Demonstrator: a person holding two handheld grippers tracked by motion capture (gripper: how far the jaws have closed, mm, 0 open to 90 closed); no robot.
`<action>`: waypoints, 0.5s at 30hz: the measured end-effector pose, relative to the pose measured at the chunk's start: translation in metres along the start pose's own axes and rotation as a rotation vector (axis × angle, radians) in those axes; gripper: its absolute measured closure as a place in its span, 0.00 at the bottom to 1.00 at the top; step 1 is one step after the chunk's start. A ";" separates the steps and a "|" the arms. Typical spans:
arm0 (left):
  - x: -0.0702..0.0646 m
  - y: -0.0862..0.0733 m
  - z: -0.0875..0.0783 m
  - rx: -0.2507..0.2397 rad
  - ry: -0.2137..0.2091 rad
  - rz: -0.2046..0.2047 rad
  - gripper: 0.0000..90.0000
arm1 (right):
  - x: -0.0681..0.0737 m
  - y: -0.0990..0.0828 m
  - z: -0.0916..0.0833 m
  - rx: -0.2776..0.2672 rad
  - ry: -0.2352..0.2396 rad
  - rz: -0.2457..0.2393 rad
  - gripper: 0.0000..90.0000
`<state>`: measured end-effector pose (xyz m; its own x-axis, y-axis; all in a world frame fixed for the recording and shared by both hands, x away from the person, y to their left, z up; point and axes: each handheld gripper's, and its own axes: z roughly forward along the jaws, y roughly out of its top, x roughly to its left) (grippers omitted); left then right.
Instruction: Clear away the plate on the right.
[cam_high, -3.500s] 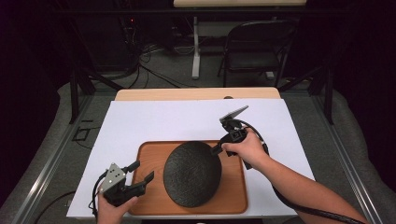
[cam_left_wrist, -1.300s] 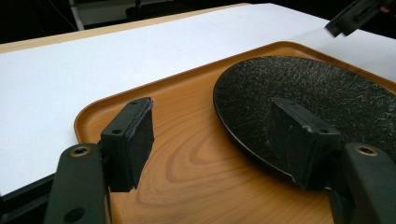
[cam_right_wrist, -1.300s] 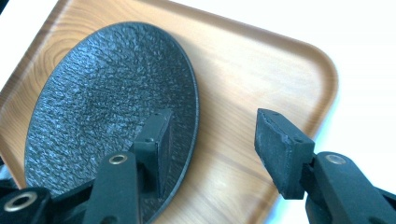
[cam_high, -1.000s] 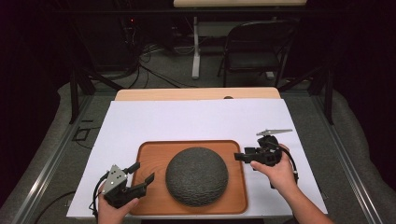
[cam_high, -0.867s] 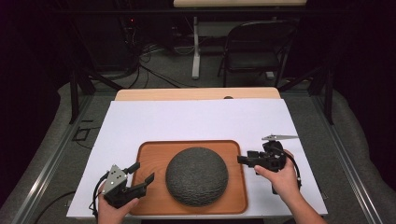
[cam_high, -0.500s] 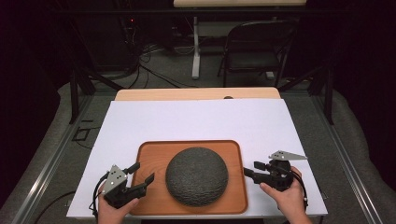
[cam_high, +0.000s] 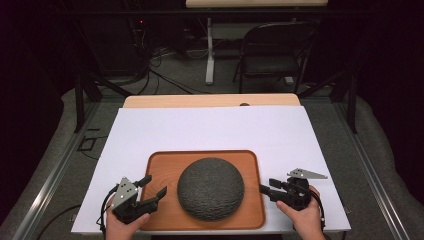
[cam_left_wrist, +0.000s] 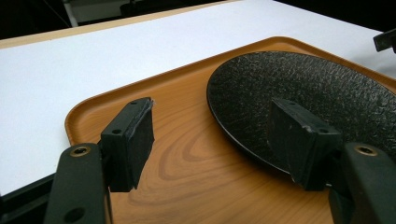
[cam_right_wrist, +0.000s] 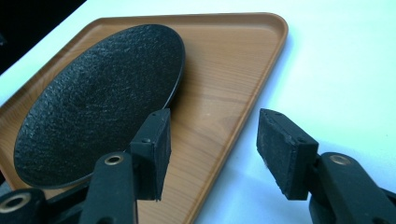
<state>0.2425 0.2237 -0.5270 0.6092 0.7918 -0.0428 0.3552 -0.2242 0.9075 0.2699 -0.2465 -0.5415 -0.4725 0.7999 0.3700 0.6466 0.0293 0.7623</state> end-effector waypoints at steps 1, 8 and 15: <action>0.000 0.000 0.001 -0.005 -0.002 -0.002 0.36 | -0.002 0.000 0.000 0.005 0.002 0.016 0.50; -0.001 -0.001 0.003 0.013 -0.009 -0.006 0.36 | -0.015 -0.003 0.002 0.014 0.022 0.123 0.50; -0.001 -0.001 0.006 0.026 -0.019 -0.020 0.36 | -0.021 -0.004 0.000 0.002 0.018 0.166 0.51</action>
